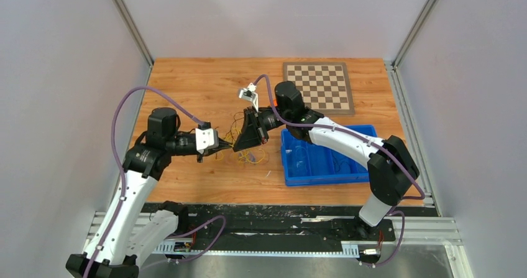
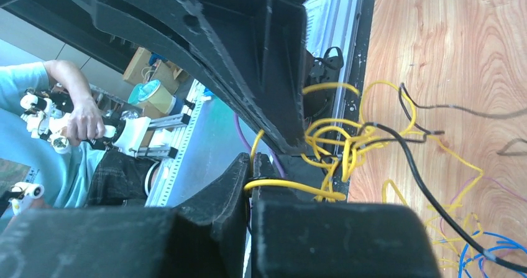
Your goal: Untangle the cables
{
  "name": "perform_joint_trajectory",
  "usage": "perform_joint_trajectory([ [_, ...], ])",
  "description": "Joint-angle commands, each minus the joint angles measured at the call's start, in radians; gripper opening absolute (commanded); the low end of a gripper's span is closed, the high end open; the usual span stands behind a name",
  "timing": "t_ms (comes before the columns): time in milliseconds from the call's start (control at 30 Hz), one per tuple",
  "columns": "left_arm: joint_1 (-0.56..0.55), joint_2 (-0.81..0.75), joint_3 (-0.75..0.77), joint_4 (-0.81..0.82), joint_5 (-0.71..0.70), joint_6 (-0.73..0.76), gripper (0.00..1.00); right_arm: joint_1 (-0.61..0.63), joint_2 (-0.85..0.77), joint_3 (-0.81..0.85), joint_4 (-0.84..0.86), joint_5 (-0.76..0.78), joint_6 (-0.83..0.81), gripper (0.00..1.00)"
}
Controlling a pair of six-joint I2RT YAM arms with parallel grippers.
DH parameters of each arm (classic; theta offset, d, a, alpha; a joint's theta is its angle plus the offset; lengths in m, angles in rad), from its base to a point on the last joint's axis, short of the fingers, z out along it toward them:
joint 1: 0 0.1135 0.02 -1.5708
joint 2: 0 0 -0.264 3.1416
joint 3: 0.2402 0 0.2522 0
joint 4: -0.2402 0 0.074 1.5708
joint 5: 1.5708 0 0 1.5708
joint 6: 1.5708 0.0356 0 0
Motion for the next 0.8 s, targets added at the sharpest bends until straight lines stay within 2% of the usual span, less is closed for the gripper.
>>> perform_joint_trajectory([
  [0,-0.007,-0.060,-0.005,0.082,-0.030,-0.059,0.00,-0.017,-0.031,-0.022,0.059,0.034,0.053,0.07],
  [100,-0.006,-0.092,0.015,0.106,-0.071,-0.144,0.00,-0.069,-0.027,-0.040,0.017,0.124,0.032,0.07],
  [200,0.000,-0.133,0.055,0.161,-0.134,-0.304,0.00,-0.139,-0.007,-0.061,-0.025,0.221,0.016,0.00],
  [367,0.045,-0.116,0.192,0.335,-0.226,-0.609,0.00,-0.151,0.055,-0.061,-0.125,0.342,-0.105,0.00],
  [567,0.060,0.041,0.573,0.474,-0.340,-0.915,0.00,-0.112,0.196,-0.034,-0.178,0.421,-0.268,0.00],
  [667,0.060,0.107,0.717,0.506,-0.425,-1.016,0.00,-0.091,0.254,-0.006,-0.179,0.451,-0.295,0.02],
  [767,0.061,0.181,0.876,0.518,-0.533,-1.048,0.00,-0.080,0.296,0.016,-0.179,0.466,-0.297,0.02],
])
